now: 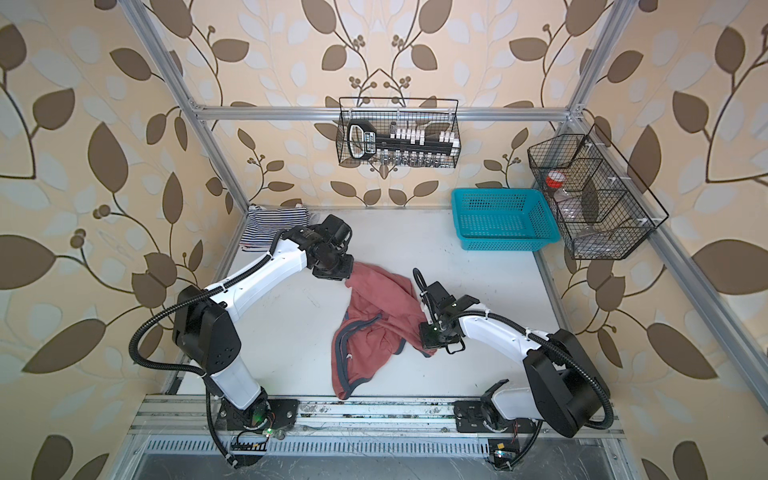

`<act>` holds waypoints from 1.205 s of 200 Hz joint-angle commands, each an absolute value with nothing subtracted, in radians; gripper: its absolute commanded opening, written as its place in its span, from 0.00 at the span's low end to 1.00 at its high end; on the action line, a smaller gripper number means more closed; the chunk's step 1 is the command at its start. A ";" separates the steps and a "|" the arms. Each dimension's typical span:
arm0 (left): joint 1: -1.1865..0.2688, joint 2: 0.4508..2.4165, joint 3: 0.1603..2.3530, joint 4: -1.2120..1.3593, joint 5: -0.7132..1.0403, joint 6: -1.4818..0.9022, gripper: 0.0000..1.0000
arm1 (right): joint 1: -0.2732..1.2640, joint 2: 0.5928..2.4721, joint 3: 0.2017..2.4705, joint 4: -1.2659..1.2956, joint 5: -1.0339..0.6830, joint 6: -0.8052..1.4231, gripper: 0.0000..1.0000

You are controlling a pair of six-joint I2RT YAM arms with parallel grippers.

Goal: Fold and stack the tank tops

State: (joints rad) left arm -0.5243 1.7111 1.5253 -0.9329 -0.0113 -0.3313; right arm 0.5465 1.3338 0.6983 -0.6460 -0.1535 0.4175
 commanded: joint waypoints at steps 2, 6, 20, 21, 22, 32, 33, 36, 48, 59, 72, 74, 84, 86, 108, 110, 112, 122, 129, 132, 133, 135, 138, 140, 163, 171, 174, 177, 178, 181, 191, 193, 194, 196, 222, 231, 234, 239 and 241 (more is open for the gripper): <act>-0.525 1.703 1.608 -0.988 -0.075 -0.299 0.00 | 0.521 1.249 0.755 -0.702 -0.139 0.402 0.00; -0.524 1.700 1.621 -0.995 -0.086 -0.297 0.00 | 0.513 1.232 0.774 -0.710 -0.131 0.398 0.00; -0.520 1.684 1.680 -1.015 -0.114 -0.280 0.00 | 0.480 1.165 0.854 -0.733 -0.106 0.380 0.00; -0.520 1.684 1.686 -1.016 -0.115 -0.279 0.00 | 0.477 1.160 0.860 -0.734 -0.105 0.380 0.00; -0.519 1.683 1.691 -1.017 -0.117 -0.278 0.00 | 0.475 1.156 0.867 -0.734 -0.104 0.378 0.00; -0.517 1.670 1.740 -1.029 -0.135 -0.268 0.00 | 0.446 1.115 0.937 -0.734 -0.093 0.359 0.00; -0.517 1.670 1.747 -1.030 -0.136 -0.268 0.00 | 0.443 1.112 0.945 -0.734 -0.092 0.357 0.00; -0.517 1.665 1.762 -1.032 -0.141 -0.263 0.00 | 0.434 1.104 0.968 -0.733 -0.091 0.350 0.00; -0.515 1.648 1.822 -1.040 -0.150 -0.246 0.00 | 0.397 1.080 1.064 -0.736 -0.091 0.323 0.00; -0.516 1.631 1.874 -1.045 -0.147 -0.231 0.00 | 0.371 1.081 1.170 -0.747 -0.092 0.299 0.00; -0.517 1.599 1.919 -1.041 -0.135 -0.210 0.00 | 0.355 1.100 1.310 -0.763 -0.091 0.268 0.00; -0.517 1.594 1.924 -1.039 -0.134 -0.209 0.00 | 0.355 1.103 1.330 -0.767 -0.091 0.264 0.00; -0.517 1.561 1.949 -1.035 -0.125 -0.198 0.00 | 0.350 1.121 1.425 -0.782 -0.091 0.244 0.00; -0.517 1.553 1.953 -1.034 -0.124 -0.196 0.00 | 0.350 1.123 1.443 -0.785 -0.091 0.242 0.00; -0.518 1.450 1.991 -1.032 -0.103 -0.175 0.00 | 0.348 1.142 1.619 -0.804 -0.096 0.209 0.00; -0.517 1.447 1.992 -1.032 -0.100 -0.173 0.00 | 0.349 1.144 1.630 -0.807 -0.097 0.207 0.00; -0.518 1.417 1.996 -1.032 -0.099 -0.171 0.00 | 0.348 1.143 1.643 -0.809 -0.101 0.203 0.00; -0.518 1.356 2.008 -1.032 -0.089 -0.168 0.00 | 0.350 1.142 1.703 -0.817 -0.113 0.194 0.00; -0.518 1.317 2.017 -1.033 -0.081 -0.168 0.00 | 0.349 1.136 1.738 -0.820 -0.122 0.191 0.00; -0.518 1.301 2.022 -1.035 -0.077 -0.168 0.00 | 0.349 1.133 1.749 -0.821 -0.128 0.189 0.00; -0.518 1.295 2.022 -1.035 -0.074 -0.167 0.00 | 0.349 1.131 1.753 -0.821 -0.128 0.187 0.00; -0.517 1.286 2.025 -1.035 -0.070 -0.168 0.00 | 0.349 1.130 1.761 -0.821 -0.133 0.187 0.00; -0.518 1.271 2.029 -1.037 -0.064 -0.169 0.00 | 0.348 1.125 1.769 -0.822 -0.139 0.185 0.00; -0.518 1.261 2.030 -1.037 -0.059 -0.169 0.00 | 0.349 1.123 1.775 -0.822 -0.143 0.184 0.00; -0.518 1.177 2.041 -1.045 0.020 -0.180 0.00 | 0.350 1.080 1.818 -0.816 -0.201 0.180 0.00; -0.517 1.158 2.041 -1.045 0.054 -0.186 0.00 | 0.348 1.062 1.824 -0.808 -0.223 0.180 0.00; -0.518 1.151 2.042 -1.045 0.070 -0.187 0.00 | 0.349 1.057 1.826 -0.803 -0.233 0.181 0.00; -0.518 1.146 2.040 -1.043 0.085 -0.186 0.00 | 0.349 1.048 1.827 -0.798 -0.243 0.181 0.00; -0.518 1.144 2.040 -1.043 0.091 -0.186 0.00 | 0.349 1.045 1.828 -0.797 -0.245 0.183 0.00; -0.518 1.139 2.041 -1.042 0.104 -0.187 0.00 | 0.349 1.039 1.831 -0.792 -0.250 0.184 0.00; -0.518 1.125 2.042 -1.034 0.144 -0.190 0.00 | 0.349 1.019 1.836 -0.778 -0.268 0.187 0.00; -0.518 1.122 2.041 -1.033 0.150 -0.190 0.00 | 0.348 1.015 1.838 -0.774 -0.271 0.188 0.00; -0.518 1.121 2.042 -1.032 0.155 -0.190 0.00 | 0.349 1.013 1.839 -0.773 -0.273 0.189 0.00; -0.518 1.119 2.040 -1.030 0.162 -0.188 0.00 | 0.350 1.010 1.841 -0.771 -0.276 0.189 0.00; -0.518 1.110 2.008 -1.001 0.199 -0.177 0.00 | 0.348 0.984 1.863 -0.758 -0.282 0.181 0.00; -0.518 1.118 1.998 -0.993 0.198 -0.176 0.00 | 0.349 0.986 1.863 -0.759 -0.277 0.179 0.00; -0.517 1.124 1.995 -0.993 0.198 -0.174 0.00 | 0.350 0.988 1.864 -0.762 -0.276 0.176 0.00; -0.517 1.134 1.993 -0.995 0.200 -0.175 0.00 | 0.348 0.994 1.862 -0.767 -0.277 0.175 0.00; -0.518 1.139 1.991 -0.996 0.202 -0.174 0.00 | 0.349 0.997 1.862 -0.770 -0.278 0.175 0.00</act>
State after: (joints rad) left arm -0.5224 1.0828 2.0178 -1.0306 0.1440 -0.1909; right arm 0.3511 0.9833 1.8442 -0.7803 -0.2562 0.2073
